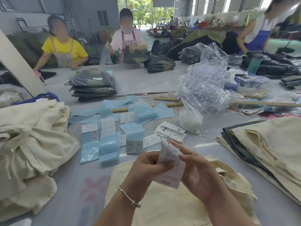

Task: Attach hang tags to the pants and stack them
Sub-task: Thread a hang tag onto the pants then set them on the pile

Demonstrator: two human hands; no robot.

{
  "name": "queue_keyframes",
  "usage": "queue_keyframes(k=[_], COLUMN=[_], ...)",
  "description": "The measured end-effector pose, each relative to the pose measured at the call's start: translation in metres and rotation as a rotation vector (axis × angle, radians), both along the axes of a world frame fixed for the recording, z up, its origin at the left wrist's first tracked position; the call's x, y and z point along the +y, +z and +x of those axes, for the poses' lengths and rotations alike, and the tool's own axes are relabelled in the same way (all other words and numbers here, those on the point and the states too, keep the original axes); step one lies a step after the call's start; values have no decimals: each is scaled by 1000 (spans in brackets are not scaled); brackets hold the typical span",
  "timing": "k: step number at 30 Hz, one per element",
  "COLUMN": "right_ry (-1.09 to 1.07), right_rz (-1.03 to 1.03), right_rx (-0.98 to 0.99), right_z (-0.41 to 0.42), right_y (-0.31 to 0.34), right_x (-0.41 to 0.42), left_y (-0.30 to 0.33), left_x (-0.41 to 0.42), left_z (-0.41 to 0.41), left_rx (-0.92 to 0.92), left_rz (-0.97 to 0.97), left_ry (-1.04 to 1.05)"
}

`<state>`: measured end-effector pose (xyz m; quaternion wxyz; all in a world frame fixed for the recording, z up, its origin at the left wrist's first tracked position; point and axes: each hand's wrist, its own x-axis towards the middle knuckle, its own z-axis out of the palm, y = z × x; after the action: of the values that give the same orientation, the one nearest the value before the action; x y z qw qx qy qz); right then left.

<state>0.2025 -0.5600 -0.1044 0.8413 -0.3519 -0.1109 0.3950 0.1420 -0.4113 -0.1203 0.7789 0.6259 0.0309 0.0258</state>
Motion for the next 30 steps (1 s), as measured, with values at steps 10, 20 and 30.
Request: queue_keyframes(k=[10, 20, 30], right_ry=[-300, -551, -614], right_rz=[-202, -461, -610], right_rx=[-73, -252, -418], right_z=[-14, -1, 28], right_y=[-8, -24, -54], right_x=[23, 18, 4], left_y=[-8, -15, -41], left_x=[-4, -14, -51], left_z=[-6, 0, 32], left_rx=[-86, 10, 192], left_rz=[216, 107, -78], left_ry=[113, 129, 345])
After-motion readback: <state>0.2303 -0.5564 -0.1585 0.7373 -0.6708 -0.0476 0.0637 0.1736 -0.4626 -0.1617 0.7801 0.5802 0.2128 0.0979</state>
